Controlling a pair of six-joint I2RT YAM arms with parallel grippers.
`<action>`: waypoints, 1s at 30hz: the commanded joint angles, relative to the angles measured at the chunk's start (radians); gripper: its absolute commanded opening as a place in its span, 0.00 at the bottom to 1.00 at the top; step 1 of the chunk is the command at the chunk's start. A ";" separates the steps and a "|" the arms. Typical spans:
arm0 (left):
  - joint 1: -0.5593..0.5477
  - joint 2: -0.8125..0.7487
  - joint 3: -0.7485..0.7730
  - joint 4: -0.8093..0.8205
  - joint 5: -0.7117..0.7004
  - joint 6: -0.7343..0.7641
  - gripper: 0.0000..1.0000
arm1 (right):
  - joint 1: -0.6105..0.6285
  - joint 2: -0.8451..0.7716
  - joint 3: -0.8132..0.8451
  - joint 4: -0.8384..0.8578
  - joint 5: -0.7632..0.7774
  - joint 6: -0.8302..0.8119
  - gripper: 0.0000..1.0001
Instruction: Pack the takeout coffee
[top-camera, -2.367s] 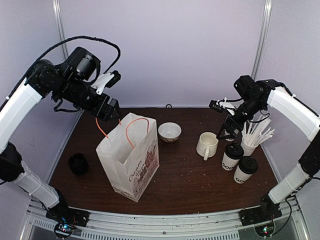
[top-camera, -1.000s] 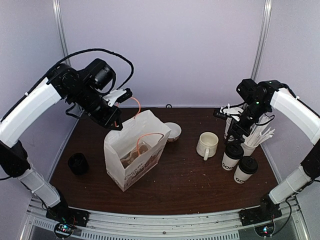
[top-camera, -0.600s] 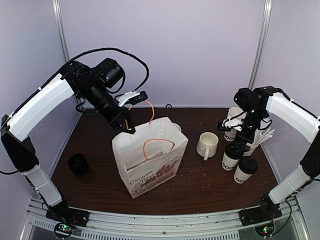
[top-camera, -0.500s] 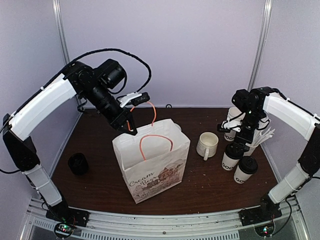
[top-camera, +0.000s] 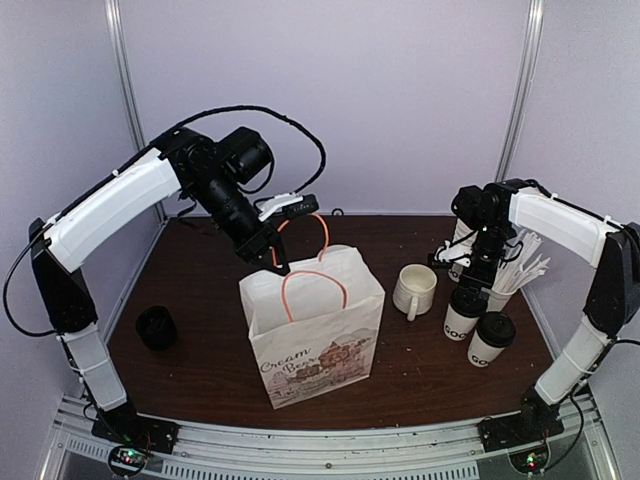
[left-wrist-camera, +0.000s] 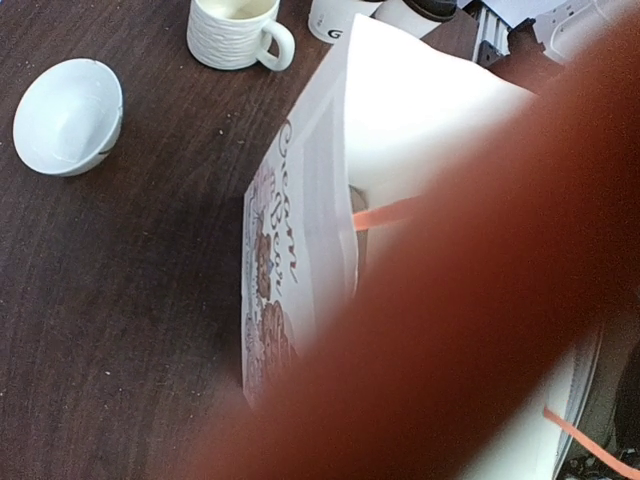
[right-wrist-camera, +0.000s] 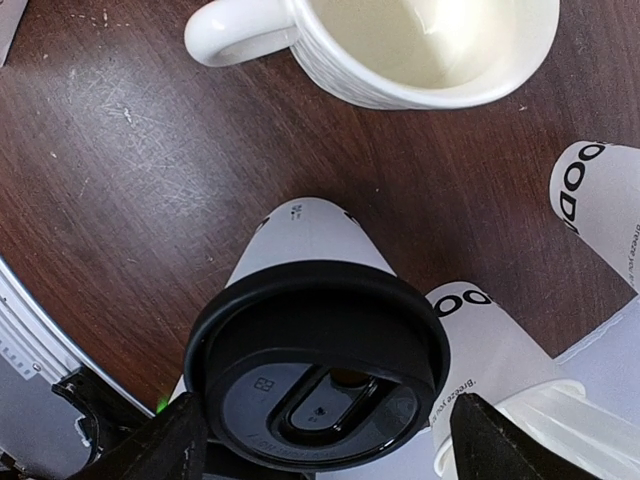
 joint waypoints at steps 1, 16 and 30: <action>0.005 0.036 0.043 0.007 -0.031 0.034 0.00 | -0.008 0.000 0.018 0.012 0.018 0.004 0.87; 0.008 0.099 0.156 0.011 -0.103 0.050 0.15 | -0.013 0.020 -0.003 -0.020 -0.066 -0.004 0.88; 0.010 0.093 0.141 0.011 -0.108 0.045 0.16 | -0.024 0.030 -0.009 -0.039 -0.092 0.005 0.85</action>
